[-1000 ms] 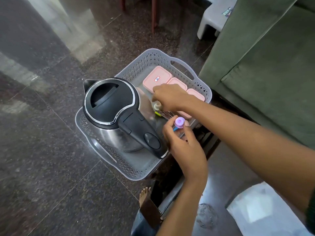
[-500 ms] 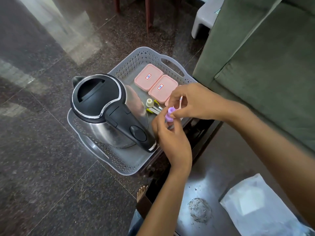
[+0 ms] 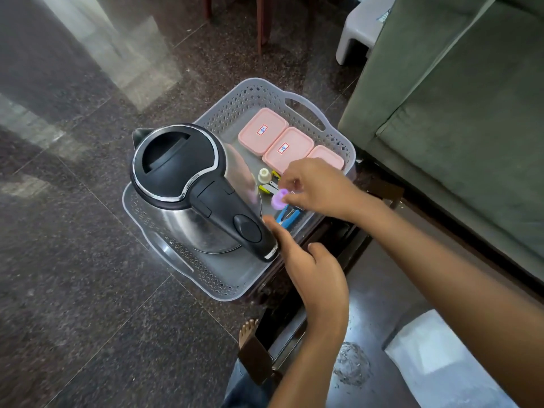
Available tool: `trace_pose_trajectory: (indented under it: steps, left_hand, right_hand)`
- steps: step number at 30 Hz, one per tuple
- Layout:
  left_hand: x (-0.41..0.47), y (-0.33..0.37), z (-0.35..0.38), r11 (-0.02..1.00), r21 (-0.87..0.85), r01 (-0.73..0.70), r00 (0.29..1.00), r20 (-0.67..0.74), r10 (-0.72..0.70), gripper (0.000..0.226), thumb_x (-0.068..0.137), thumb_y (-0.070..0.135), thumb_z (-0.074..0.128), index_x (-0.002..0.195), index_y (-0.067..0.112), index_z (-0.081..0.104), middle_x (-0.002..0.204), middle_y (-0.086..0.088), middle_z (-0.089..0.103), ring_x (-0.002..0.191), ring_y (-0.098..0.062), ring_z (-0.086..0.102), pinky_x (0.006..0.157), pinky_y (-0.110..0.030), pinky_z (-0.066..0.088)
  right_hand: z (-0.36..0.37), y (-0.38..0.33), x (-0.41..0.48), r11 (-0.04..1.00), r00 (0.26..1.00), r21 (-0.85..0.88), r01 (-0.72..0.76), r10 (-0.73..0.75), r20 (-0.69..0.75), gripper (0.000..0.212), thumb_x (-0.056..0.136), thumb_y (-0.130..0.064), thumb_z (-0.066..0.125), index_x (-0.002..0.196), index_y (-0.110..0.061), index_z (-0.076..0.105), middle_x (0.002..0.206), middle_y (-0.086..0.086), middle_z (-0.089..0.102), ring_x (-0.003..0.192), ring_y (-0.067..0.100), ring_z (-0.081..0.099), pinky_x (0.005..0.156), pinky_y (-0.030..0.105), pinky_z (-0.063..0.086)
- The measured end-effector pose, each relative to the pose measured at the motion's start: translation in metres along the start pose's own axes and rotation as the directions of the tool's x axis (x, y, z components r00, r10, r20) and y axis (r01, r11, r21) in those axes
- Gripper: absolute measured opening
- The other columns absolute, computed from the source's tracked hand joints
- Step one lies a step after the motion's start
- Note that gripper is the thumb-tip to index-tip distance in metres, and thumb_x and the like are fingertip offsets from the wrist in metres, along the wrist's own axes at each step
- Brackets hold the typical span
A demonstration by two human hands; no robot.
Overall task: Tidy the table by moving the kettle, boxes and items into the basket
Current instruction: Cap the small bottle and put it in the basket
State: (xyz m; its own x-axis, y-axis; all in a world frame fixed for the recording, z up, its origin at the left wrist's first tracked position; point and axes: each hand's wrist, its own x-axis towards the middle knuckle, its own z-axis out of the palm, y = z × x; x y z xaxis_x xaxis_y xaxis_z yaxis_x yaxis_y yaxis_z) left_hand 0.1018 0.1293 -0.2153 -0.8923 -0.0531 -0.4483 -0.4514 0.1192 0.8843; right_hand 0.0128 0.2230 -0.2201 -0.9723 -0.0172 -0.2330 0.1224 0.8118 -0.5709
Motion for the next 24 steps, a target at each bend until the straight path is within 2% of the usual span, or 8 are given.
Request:
trace_pose_trajectory:
  steps: [6, 10, 11, 13, 16, 19, 21, 24]
  left_hand:
    - [0.002, 0.001, -0.002, 1.000, -0.018, -0.014, 1.000, 0.026, 0.014, 0.079, 0.083, -0.014, 0.030, 0.148, 0.020, 0.002, 0.148, 0.017, 0.009, 0.134, 0.011, 0.009, 0.110, -0.008, 0.008]
    - [-0.001, -0.002, -0.004, 1.000, -0.019, -0.025, 0.999, 0.032, 0.026, 0.079, 0.083, -0.013, 0.030, 0.148, 0.021, 0.003, 0.148, 0.019, 0.009, 0.132, 0.014, 0.010, 0.102, 0.004, 0.009]
    - [-0.001, -0.003, -0.004, 0.999, -0.018, -0.033, 0.999, 0.034, 0.033, 0.078, 0.083, -0.014, 0.030, 0.148, 0.021, 0.004, 0.150, 0.016, 0.010, 0.132, 0.013, 0.011, 0.102, 0.004, 0.009]
    - [0.002, -0.004, -0.004, 0.998, -0.016, -0.057, 0.998, 0.029, 0.058, 0.076, 0.084, -0.014, 0.030, 0.148, 0.019, 0.006, 0.154, 0.011, 0.011, 0.133, 0.010, 0.013, 0.103, 0.003, 0.010]
    - [0.003, -0.004, 0.000, 0.987, -0.005, -0.163, 0.987, 0.013, 0.163, 0.070, 0.084, -0.011, 0.033, 0.147, 0.014, 0.016, 0.155, 0.002, 0.018, 0.139, 0.000, 0.019, 0.114, -0.015, 0.015]
    - [-0.006, -0.007, 0.010, 0.930, 0.053, -0.363, 0.932, 0.016, 0.363, 0.054, 0.080, 0.004, 0.039, 0.134, 0.009, 0.044, 0.142, -0.003, 0.042, 0.134, -0.010, 0.034, 0.113, -0.023, 0.025]
    - [-0.019, -0.017, 0.022, 0.849, 0.163, -0.502, 0.865, 0.100, 0.492, 0.039, 0.083, 0.013, 0.043, 0.119, 0.012, 0.058, 0.128, -0.004, 0.056, 0.125, -0.020, 0.045, 0.109, -0.036, 0.031]
    - [-0.044, -0.034, 0.041, 0.787, 0.260, -0.559, 0.827, 0.247, 0.505, 0.025, 0.086, 0.017, 0.047, 0.103, 0.017, 0.065, 0.117, 0.002, 0.064, 0.117, -0.021, 0.051, 0.103, -0.041, 0.035]
  right_hand:
    - [0.035, -0.007, 0.012, 0.919, 0.996, -0.386, 0.086, -0.074, 0.045, 0.018, 0.082, -0.015, 0.054, 0.087, -0.004, 0.066, 0.095, 0.016, 0.063, 0.094, 0.035, 0.056, 0.067, 0.038, 0.044]
    - [0.040, -0.009, 0.008, 0.867, 0.983, -0.462, 0.185, -0.169, 0.076, 0.013, 0.058, -0.007, 0.075, 0.063, 0.000, 0.065, 0.071, 0.018, 0.063, 0.062, 0.036, 0.061, 0.050, 0.027, 0.027]
    - [0.040, -0.009, 0.009, 0.865, 0.980, -0.460, 0.198, -0.182, 0.079, 0.013, 0.059, -0.009, 0.075, 0.064, 0.000, 0.066, 0.074, 0.018, 0.063, 0.064, 0.036, 0.061, 0.051, 0.027, 0.026]
    - [0.037, -0.006, 0.006, 0.890, 0.985, -0.428, 0.159, -0.172, 0.009, 0.019, 0.075, -0.014, 0.064, 0.089, -0.002, 0.067, 0.098, 0.017, 0.061, 0.085, 0.037, 0.059, 0.057, 0.034, 0.032]
    - [0.022, 0.003, -0.019, 0.971, 0.985, -0.237, -0.016, -0.025, -0.169, 0.033, 0.083, -0.015, 0.055, 0.115, -0.013, 0.058, 0.110, 0.011, 0.056, 0.103, 0.030, 0.054, 0.070, 0.036, 0.040]
    - [0.014, 0.024, -0.069, 0.992, 0.917, -0.052, -0.117, 0.088, -0.389, 0.027, 0.081, -0.009, 0.052, 0.105, -0.013, 0.063, 0.102, 0.007, 0.060, 0.099, 0.025, 0.057, 0.072, 0.037, 0.048]
    - [0.017, 0.041, -0.108, 0.986, 0.878, -0.001, -0.167, 0.149, -0.455, 0.021, 0.080, -0.008, 0.053, 0.096, -0.013, 0.065, 0.091, 0.005, 0.061, 0.089, 0.024, 0.059, 0.065, 0.039, 0.051]
    - [0.030, 0.066, -0.167, 0.967, 0.840, 0.036, -0.254, 0.239, -0.487, 0.017, 0.080, -0.009, 0.054, 0.091, -0.013, 0.066, 0.084, 0.006, 0.062, 0.082, 0.026, 0.059, 0.059, 0.036, 0.050]
